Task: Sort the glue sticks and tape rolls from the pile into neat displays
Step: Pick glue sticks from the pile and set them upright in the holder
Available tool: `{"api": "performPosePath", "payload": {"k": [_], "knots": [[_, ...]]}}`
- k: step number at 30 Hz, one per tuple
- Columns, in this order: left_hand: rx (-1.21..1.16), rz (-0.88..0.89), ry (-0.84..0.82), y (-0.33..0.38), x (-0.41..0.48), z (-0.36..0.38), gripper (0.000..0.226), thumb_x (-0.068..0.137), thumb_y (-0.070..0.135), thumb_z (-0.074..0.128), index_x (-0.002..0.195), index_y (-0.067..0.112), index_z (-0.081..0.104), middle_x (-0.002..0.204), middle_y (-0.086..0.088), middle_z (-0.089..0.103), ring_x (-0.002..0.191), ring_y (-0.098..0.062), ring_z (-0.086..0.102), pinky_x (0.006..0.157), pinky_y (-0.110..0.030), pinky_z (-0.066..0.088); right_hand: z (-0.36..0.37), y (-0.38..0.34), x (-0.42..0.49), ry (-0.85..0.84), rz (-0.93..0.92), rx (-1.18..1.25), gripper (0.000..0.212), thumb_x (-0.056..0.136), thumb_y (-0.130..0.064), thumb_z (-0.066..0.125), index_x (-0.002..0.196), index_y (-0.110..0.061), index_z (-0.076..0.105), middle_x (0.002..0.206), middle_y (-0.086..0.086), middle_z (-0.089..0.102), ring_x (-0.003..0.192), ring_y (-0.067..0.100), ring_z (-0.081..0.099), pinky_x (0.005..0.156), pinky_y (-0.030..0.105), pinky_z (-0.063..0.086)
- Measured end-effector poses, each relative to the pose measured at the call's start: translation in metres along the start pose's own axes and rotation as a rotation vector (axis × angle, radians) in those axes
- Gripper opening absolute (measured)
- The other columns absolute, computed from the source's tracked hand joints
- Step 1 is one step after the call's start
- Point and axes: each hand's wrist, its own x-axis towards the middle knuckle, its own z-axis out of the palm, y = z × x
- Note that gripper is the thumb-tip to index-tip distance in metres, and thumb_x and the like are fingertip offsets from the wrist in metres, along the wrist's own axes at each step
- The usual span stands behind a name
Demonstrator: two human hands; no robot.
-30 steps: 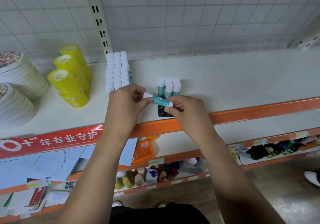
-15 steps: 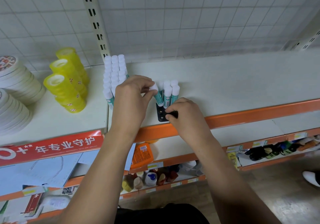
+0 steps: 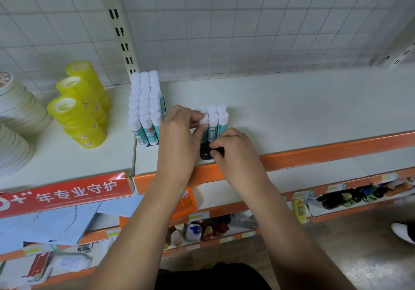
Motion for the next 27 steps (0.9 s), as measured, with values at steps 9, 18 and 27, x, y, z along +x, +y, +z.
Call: {"api": "performPosePath", "payload": {"k": [9,18,27], "knots": [[-0.051,-0.137,-0.019,0.001,-0.01,-0.003,0.037,0.081,0.008,0.074,0.113,0.014,0.055,0.096,0.001,0.067,0.085,-0.006,0.063,0.077,-0.012,0.051,-0.001,0.0,-0.01,0.051,-0.016,0.006,0.024,0.09,-0.017,0.065,0.113,-0.016,0.072,0.115,-0.001,0.063,0.11,0.019,0.053,0.095,0.035,0.047],[0.18,-0.036,-0.197,-0.01,-0.038,-0.085,0.01,0.091,0.023,0.063,0.1,0.024,0.065,0.093,0.013,0.069,0.073,-0.013,0.065,0.072,-0.038,0.054,0.009,-0.062,-0.022,0.073,-0.151,0.105,0.013,0.092,-0.02,0.062,0.101,-0.02,0.071,0.095,-0.006,0.061,0.087,0.012,0.056,0.075,0.026,0.047],[0.484,-0.337,0.009,-0.095,-0.102,-0.273,0.01,0.095,0.028,0.053,0.098,0.029,0.062,0.094,0.009,0.068,0.087,-0.019,0.064,0.07,-0.04,0.053,0.098,-0.228,-0.023,-0.202,-0.392,0.107,0.021,0.091,-0.026,0.062,0.111,-0.024,0.068,0.107,-0.003,0.064,0.101,0.018,0.06,0.086,0.036,0.049]]}}
